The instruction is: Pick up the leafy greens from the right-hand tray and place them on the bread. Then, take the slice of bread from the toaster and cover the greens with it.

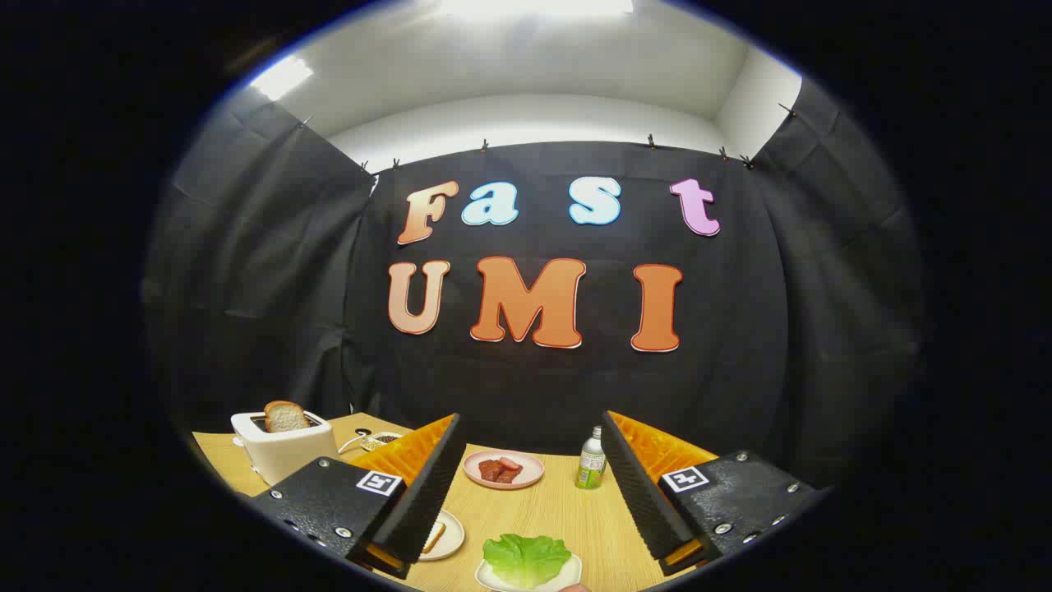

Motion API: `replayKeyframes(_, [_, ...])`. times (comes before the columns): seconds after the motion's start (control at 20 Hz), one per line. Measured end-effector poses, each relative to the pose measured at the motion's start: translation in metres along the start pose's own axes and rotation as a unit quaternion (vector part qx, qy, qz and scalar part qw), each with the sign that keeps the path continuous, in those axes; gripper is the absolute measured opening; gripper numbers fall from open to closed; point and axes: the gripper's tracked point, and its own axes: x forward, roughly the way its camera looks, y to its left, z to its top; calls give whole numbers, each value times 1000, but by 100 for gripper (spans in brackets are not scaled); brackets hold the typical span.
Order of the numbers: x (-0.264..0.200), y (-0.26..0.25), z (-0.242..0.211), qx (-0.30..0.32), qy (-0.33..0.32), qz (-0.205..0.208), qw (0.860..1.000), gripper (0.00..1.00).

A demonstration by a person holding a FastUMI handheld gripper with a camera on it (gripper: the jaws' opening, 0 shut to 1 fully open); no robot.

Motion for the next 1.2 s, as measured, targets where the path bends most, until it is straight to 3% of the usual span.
replayKeyframes(0.6, [-7, -4, 2, -17, -5, 1, 1000, 99])
replayKeyframes(1.2, [24, -24, -62, 6, 77, 15, 997, 99])
